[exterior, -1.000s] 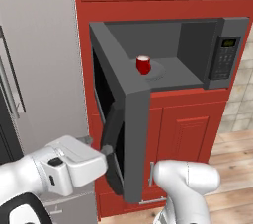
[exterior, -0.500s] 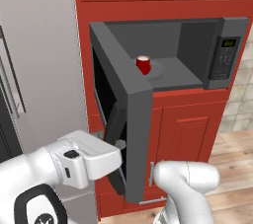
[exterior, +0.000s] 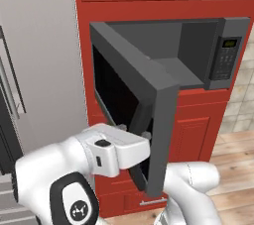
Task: Pick the mug from the counter and place it inside the microwave. Then close the microwave.
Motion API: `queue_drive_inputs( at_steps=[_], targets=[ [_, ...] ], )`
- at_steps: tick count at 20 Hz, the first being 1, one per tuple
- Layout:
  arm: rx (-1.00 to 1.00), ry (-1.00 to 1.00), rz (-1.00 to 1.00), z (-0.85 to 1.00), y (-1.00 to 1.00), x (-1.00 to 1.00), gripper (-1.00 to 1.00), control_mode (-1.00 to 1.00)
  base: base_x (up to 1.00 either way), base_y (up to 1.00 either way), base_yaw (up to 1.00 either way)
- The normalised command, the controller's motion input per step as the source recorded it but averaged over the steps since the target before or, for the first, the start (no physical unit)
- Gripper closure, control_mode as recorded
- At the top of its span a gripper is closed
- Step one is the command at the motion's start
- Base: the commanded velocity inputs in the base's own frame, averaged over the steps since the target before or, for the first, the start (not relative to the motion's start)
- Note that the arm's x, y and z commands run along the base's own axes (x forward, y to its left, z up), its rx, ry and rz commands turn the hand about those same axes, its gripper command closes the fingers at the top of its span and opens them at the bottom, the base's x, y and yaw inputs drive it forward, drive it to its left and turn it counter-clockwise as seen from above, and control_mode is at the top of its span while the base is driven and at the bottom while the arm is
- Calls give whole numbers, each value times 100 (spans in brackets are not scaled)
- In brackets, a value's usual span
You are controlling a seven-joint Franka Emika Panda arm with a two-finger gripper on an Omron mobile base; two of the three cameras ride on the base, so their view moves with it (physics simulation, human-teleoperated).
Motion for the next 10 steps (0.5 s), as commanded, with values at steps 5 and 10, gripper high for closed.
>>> queue_drive_inputs(
  at_steps=[5,10],
  targets=[
    [0,0,4,6,-58,20,-100,-100,0,0,0],
    [0,0,6,0,-67,40,-100,-100,0,0,0]
  ],
)
